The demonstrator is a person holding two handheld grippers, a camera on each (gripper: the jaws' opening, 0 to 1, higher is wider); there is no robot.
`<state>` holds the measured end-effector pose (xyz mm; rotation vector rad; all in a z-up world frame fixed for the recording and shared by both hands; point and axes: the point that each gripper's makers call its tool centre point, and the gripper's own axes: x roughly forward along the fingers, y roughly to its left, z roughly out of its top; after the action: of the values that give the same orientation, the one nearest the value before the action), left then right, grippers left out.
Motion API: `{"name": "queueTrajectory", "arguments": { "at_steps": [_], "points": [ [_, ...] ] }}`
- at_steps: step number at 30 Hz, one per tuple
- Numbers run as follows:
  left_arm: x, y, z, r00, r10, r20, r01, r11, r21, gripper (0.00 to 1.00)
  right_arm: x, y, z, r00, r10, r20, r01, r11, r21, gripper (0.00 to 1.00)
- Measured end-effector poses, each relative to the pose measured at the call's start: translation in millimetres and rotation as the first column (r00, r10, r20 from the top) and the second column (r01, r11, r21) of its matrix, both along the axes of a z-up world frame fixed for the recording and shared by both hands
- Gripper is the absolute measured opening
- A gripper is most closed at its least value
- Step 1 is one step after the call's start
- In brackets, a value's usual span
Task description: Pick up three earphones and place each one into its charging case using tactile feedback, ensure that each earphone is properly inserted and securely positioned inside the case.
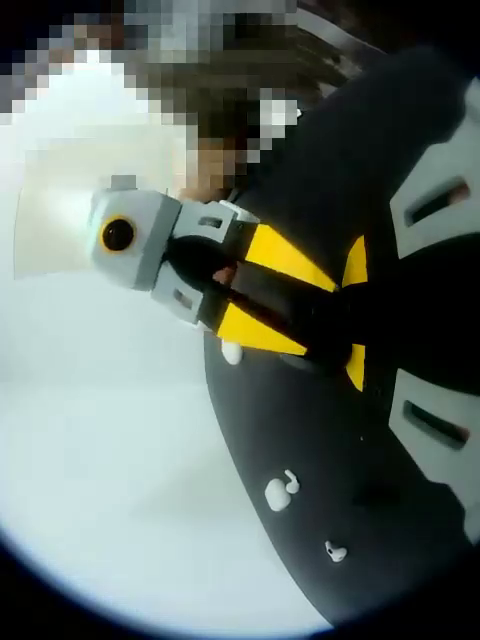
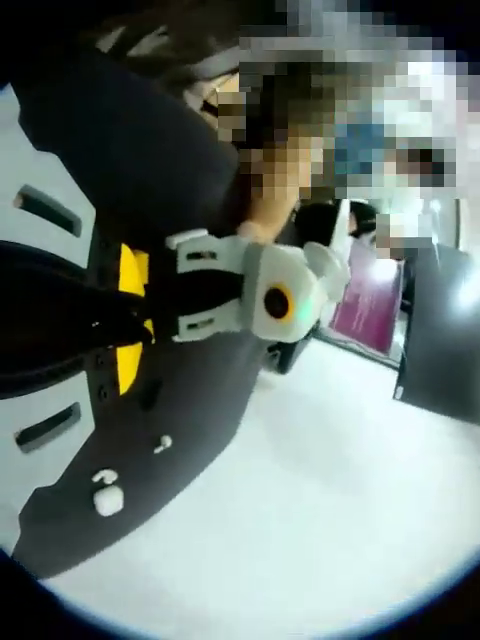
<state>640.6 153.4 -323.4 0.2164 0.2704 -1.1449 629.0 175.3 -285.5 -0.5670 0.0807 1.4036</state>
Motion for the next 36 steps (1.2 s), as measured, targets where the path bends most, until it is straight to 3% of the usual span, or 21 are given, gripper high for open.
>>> {"name": "queueTrajectory", "arguments": {
  "at_steps": [5, 11, 18, 22, 28, 36],
  "points": [
    [0.4, 0, -0.3, 1.000, 0.004, -0.005, -0.004, 1.000, -0.001, 0.15, 1, 1, 0.9, 0.990, -0.128, -0.056, 0.131, 0.990, 0.054, 0.17],
    [-0.1, 0, -0.2, 1.000, 0.003, 0.003, -0.003, 1.000, 0.002, 0.15, -2, 4, -0.1, 0.970, -0.212, -0.121, 0.225, 0.968, 0.113, 0.19],
    [-0.6, -1, -0.4, 1.000, 0.006, 0.003, -0.006, 1.000, 0.003, 0.15, -4, 8, -3.7, 0.981, -0.191, -0.027, 0.193, 0.975, 0.112, 0.13],
    [-0.4, 0, -0.3, 1.000, 0.005, 0.005, -0.005, 1.000, 0.004, 0.15, -4, 8, -2.8, 0.981, -0.188, -0.045, 0.192, 0.974, 0.123, 0.13],
    [-0.8, 0, 0.0, 1.000, 0.003, 0.011, -0.003, 1.000, 0.005, 0.15, -11, 15, -0.8, 0.993, -0.120, -0.011, 0.121, 0.983, 0.141, 0.17],
    [-1.4, 0, 0.3, 1.000, 0.003, 0.009, -0.003, 1.000, 0.004, 0.15, -11, 17, -1.6, 0.994, -0.109, -0.016, 0.110, 0.984, 0.140, 0.08]
  ]
}}
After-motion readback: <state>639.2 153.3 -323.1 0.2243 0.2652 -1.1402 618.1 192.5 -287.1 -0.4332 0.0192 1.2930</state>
